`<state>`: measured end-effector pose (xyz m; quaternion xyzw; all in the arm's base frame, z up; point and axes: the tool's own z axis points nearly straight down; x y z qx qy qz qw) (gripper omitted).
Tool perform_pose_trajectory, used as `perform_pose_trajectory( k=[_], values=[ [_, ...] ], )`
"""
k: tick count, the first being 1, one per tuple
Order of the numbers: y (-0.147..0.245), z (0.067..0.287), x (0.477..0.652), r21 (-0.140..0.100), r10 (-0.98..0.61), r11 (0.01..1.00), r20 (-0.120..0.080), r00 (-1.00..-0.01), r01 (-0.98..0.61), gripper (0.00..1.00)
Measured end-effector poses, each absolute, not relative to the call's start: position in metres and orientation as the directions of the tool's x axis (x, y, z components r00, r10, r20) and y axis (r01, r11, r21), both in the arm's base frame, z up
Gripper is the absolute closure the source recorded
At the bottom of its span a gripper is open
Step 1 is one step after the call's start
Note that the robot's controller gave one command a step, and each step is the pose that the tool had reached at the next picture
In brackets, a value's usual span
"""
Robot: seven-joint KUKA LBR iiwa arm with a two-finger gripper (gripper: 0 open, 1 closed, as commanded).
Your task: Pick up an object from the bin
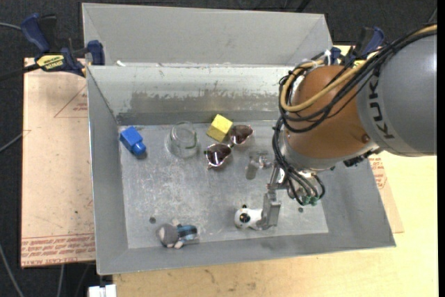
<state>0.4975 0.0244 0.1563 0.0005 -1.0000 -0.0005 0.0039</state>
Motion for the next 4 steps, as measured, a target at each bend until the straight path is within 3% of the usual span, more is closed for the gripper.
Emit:
perform_pose_trajectory(
  k=[1,2,3,4],
  values=[
    [0.024,0.16,0.499,0.001,0.0,1.0,0.0,-1.0,0.0,0.0],
    [0.014,0.15,0.483,0.001,0.204,0.979,0.0,-0.979,0.204,0.0],
    [0.013,0.146,0.48,0.001,0.004,1.0,0.0,-1.0,0.004,0.0],
    [0.013,0.146,0.483,0.001,0.029,1.0,-0.002,-1.0,0.029,0.0]
  ],
)
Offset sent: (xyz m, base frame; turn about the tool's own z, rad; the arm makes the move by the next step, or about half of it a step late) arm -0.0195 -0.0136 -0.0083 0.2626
